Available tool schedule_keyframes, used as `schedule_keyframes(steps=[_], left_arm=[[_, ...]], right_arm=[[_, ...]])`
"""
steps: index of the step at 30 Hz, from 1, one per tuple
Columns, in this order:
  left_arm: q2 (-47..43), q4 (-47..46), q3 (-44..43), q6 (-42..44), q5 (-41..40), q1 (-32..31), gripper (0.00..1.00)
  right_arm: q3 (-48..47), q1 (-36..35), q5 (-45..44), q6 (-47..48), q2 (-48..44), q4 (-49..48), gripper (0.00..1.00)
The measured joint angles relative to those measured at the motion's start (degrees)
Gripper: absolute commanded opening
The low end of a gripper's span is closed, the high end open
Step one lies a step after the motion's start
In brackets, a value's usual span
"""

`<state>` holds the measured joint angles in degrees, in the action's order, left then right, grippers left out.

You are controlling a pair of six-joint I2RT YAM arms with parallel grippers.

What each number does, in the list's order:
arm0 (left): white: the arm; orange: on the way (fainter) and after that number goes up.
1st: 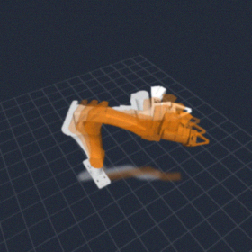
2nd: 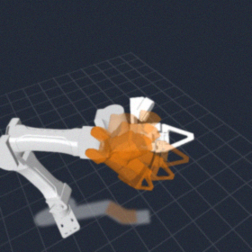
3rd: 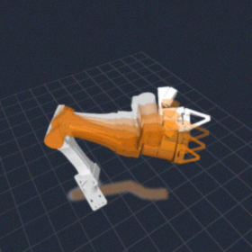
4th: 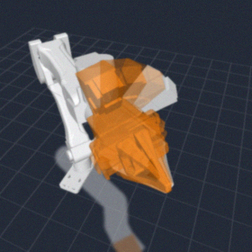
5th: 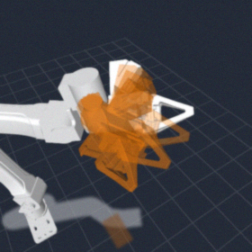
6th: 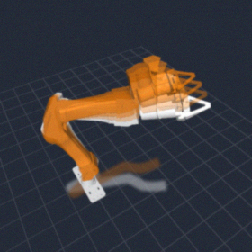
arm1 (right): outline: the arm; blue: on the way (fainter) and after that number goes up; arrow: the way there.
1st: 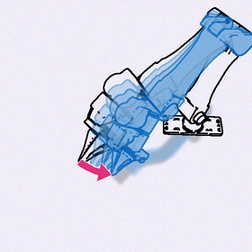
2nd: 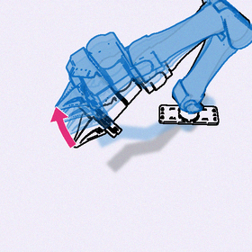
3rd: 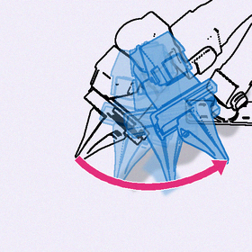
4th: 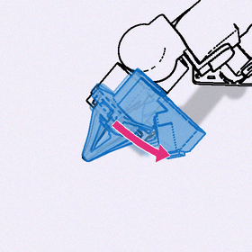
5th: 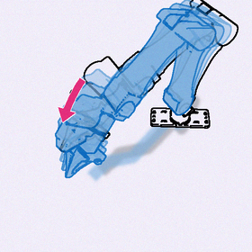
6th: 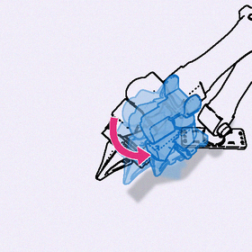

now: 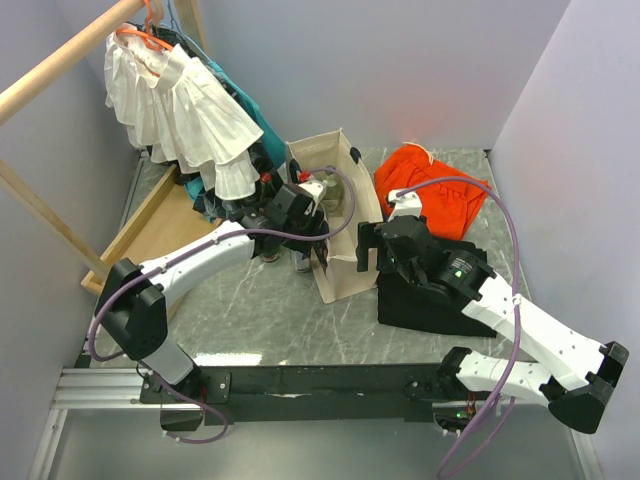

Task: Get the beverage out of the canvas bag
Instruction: Place the drink at the center of the board.

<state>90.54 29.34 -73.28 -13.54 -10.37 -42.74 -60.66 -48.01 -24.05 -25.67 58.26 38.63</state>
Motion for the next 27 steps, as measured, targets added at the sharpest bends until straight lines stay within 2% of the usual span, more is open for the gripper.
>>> schedule_keyframes(steps=[27], left_arm=[[3.06,-4.26,0.94,-2.25,-0.74,0.0,0.01]], right_arm=[[1.07,0.0,-0.28,0.04,0.0,-0.07,1.0]])
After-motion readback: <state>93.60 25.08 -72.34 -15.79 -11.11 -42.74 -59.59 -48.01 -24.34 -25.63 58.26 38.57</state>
